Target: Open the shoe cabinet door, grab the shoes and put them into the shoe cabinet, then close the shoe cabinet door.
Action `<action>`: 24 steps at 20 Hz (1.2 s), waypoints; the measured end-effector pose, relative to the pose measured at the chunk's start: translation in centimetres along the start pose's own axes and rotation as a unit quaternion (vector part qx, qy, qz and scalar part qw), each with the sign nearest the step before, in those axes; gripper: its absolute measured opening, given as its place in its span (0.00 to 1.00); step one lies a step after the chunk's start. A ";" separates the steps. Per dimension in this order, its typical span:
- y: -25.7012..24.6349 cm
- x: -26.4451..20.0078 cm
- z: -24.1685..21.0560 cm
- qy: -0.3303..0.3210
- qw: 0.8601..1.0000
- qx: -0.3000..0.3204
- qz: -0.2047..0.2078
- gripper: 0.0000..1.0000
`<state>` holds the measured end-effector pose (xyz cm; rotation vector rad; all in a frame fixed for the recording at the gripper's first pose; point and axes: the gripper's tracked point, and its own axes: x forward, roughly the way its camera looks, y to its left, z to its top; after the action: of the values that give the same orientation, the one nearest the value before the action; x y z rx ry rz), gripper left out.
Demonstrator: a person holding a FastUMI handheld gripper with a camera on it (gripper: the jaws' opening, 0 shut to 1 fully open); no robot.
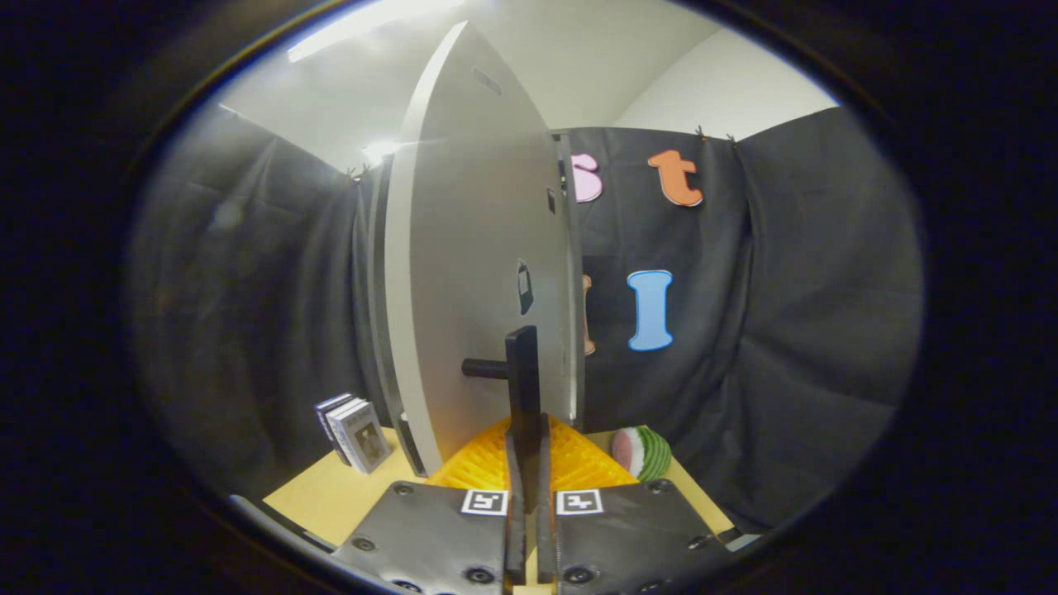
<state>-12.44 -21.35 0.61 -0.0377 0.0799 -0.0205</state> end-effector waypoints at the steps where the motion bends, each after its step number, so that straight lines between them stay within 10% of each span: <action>1: -1.0 -0.1 0.1 0.001 1.000 0.004 -0.007 0.07; 24: -9.0 -4.5 0.7 -0.025 0.999 -0.026 -0.024 0.04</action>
<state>-17.08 -30.19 2.03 -0.0925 0.0286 -0.0645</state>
